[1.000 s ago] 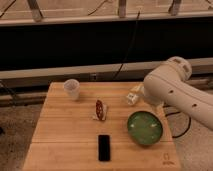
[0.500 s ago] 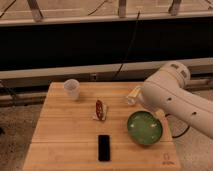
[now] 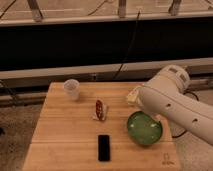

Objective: Move the arm in a circular motion

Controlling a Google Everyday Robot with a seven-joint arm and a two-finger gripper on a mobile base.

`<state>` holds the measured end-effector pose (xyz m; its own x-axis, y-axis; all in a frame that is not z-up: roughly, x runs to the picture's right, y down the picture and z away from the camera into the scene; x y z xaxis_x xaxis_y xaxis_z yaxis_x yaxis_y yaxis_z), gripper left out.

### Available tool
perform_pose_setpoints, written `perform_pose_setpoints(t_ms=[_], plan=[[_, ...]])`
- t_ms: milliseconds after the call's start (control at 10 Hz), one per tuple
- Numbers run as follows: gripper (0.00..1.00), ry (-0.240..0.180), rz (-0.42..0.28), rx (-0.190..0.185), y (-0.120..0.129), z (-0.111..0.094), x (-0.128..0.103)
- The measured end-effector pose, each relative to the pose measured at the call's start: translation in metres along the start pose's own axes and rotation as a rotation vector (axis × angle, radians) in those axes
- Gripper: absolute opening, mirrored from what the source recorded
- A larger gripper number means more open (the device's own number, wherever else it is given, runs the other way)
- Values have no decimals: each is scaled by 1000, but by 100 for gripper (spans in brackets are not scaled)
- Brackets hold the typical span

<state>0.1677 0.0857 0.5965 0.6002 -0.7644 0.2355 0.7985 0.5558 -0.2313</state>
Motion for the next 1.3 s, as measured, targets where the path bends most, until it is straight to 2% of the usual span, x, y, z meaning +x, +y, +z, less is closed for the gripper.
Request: perform_pose_setpoints(t_ms=[300, 500, 700, 1000, 1300], plan=[[80, -4, -5, -9, 11, -2, 9], [80, 0, -21, -3, 9, -4, 12], [80, 4, -43, -6, 7, -9, 9], [80, 8, -92, -4, -12, -5, 3], [80, 7, -122, -4, -5, -12, -8]])
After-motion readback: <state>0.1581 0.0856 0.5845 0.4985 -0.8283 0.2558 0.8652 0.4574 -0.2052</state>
